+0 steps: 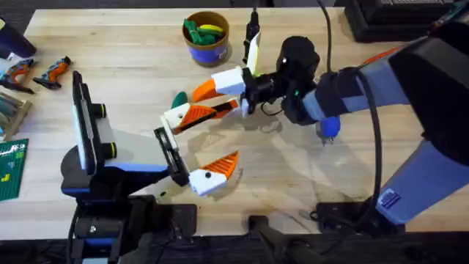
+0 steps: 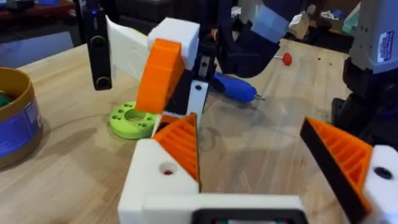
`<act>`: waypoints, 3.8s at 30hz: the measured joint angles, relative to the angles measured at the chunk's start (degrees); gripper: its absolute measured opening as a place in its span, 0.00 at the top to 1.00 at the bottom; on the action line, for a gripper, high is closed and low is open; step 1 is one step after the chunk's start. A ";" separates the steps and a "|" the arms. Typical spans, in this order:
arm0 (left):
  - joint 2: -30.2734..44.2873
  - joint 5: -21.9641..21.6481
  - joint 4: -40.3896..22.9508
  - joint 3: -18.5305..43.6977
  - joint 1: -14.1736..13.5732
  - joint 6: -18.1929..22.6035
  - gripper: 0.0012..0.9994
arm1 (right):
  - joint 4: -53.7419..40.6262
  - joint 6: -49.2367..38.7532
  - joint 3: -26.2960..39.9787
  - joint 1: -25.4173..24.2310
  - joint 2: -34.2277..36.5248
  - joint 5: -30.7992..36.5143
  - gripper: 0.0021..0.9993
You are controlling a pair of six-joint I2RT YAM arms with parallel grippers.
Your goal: Pick up the gripper from the table and insert it into the empty holder that is missing its gripper. Then pick up a screw, insert it into the mounting hole, and use the screwdriver to tighten it. Finally, clean up the table by picking up the vegetable and placing it into the bucket.
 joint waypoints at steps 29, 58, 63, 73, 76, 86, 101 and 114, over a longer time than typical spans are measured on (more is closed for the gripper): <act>0.00 0.02 -0.02 0.00 0.00 0.17 0.01 | -116.66 -72.13 29.15 -18.33 -31.27 31.41 0.24; 0.00 0.02 -0.02 0.00 0.00 0.17 0.01 | -140.17 -88.77 48.09 -5.81 -17.15 73.11 0.24; 0.00 0.02 -0.02 0.00 0.00 0.17 0.01 | -139.25 -89.21 48.09 -5.76 -14.25 73.33 0.24; 0.00 0.02 -0.02 0.00 0.00 0.17 0.01 | -132.53 -89.43 48.11 -5.12 -7.26 73.50 0.24; 0.00 0.02 -0.02 0.00 0.00 0.17 0.01 | -131.19 -89.45 48.09 -4.62 -6.14 73.53 0.25; 0.02 0.02 -0.02 0.00 0.00 0.18 0.01 | -128.28 -89.65 47.98 -3.66 -3.78 73.66 0.52; 0.00 0.02 -0.02 0.00 0.00 0.17 0.01 | -124.02 -89.65 43.32 -3.03 -2.22 73.68 0.53; 0.00 0.02 -0.02 0.00 0.00 0.17 0.01 | -121.97 -89.62 43.01 -3.03 0.07 73.68 0.55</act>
